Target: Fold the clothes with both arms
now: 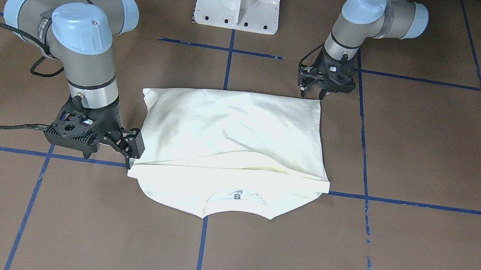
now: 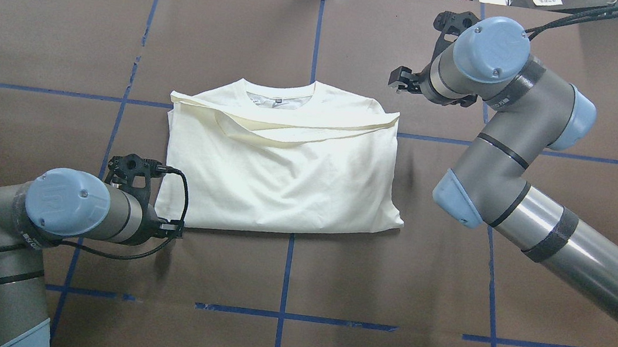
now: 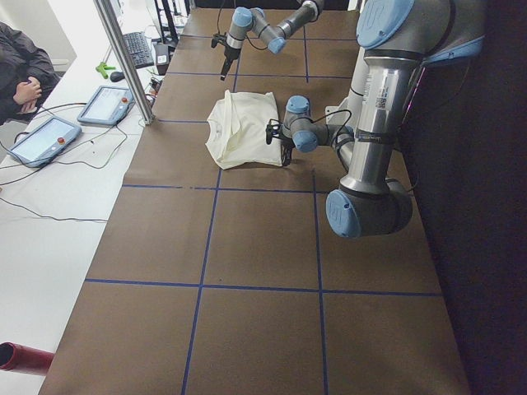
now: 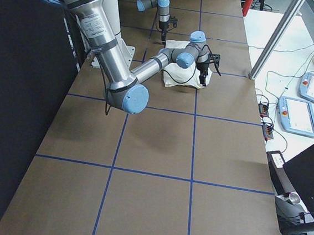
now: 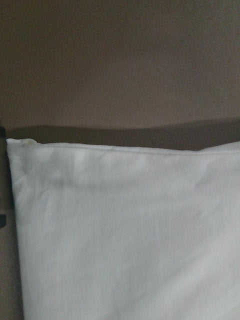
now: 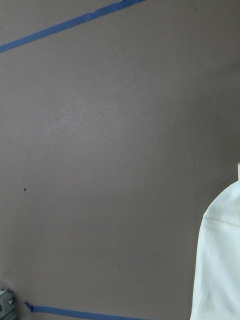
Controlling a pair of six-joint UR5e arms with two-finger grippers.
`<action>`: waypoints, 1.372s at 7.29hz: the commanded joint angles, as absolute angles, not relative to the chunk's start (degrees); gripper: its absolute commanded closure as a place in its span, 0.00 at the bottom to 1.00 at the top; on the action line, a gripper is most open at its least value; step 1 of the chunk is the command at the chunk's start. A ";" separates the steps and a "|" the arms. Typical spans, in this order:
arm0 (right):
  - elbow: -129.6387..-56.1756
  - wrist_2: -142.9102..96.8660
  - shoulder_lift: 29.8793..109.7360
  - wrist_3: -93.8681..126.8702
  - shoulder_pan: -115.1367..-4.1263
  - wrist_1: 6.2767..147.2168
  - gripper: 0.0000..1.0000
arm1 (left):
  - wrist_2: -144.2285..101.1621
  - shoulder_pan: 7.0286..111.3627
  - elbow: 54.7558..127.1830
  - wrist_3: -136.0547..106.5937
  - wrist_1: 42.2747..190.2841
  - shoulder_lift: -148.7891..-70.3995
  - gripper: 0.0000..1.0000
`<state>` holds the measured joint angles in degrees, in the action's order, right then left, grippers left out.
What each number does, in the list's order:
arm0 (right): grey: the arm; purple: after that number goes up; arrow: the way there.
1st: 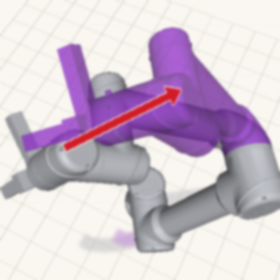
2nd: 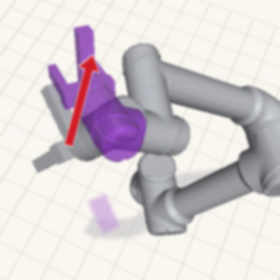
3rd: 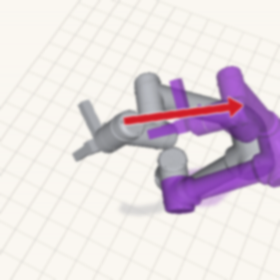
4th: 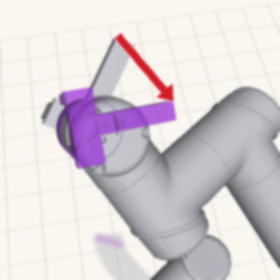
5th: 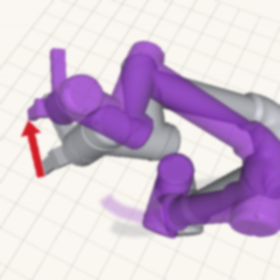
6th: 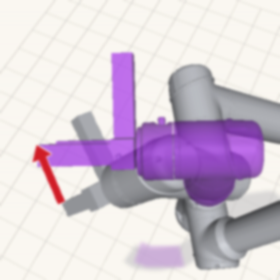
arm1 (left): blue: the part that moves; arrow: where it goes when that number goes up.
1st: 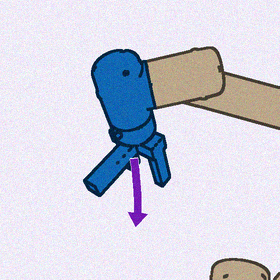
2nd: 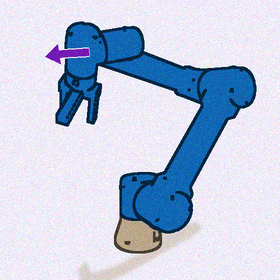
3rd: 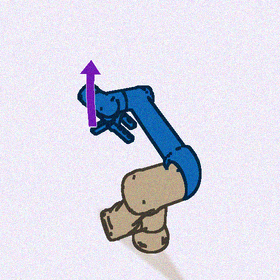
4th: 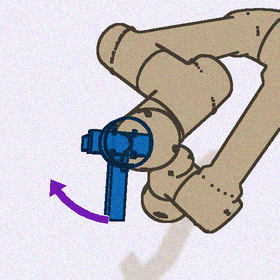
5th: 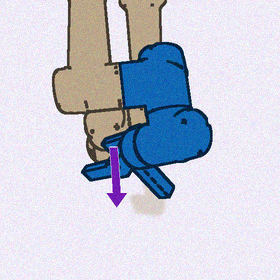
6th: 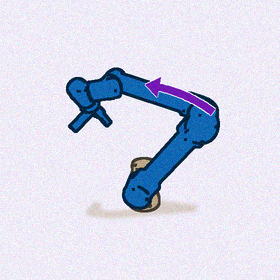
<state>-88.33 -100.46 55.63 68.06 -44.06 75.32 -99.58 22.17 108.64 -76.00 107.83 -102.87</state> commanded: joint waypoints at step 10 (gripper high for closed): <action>-88.42 -100.46 55.81 68.03 -44.21 75.23 0.00 | -99.67 22.85 107.93 -75.50 107.75 -103.01 0.86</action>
<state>-88.35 -100.46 55.78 68.03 -44.20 75.26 -99.66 22.87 107.97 -75.47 107.75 -103.01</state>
